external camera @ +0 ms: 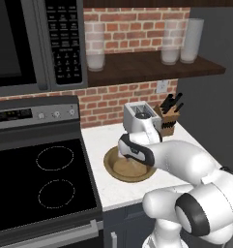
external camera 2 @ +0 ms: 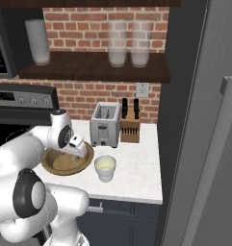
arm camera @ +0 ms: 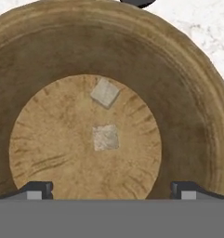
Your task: Grab a lemon wedge from the fridge and one ice cube from the ice bowl, and put them in the glass of lemonade.
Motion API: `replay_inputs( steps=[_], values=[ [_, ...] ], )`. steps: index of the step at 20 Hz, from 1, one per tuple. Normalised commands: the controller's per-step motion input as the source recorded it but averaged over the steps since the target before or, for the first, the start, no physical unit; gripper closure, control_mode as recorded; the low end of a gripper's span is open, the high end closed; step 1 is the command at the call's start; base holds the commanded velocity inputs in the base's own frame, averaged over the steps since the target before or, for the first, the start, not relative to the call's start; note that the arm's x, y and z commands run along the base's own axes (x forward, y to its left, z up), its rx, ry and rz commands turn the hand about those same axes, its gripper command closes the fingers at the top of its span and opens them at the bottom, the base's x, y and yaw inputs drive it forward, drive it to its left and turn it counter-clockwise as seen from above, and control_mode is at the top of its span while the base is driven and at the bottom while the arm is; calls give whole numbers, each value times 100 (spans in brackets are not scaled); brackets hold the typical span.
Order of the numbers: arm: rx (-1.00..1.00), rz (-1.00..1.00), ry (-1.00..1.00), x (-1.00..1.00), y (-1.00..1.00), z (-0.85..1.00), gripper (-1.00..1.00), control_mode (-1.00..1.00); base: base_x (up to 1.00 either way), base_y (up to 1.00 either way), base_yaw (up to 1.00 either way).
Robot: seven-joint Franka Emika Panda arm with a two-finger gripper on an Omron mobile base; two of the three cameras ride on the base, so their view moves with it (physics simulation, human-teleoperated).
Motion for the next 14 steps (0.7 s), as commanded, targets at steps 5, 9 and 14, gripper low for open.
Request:
replay_inputs(
  steps=[5,9,14],
  values=[
    [-2,0,4,0,0,-15,-100,-100,0,0,0],
    [-5,0,1,5,0,-17,-100,-100,0,0,0],
    [-6,0,1,11,0,-17,-100,-100,0,0,0]
  ],
)
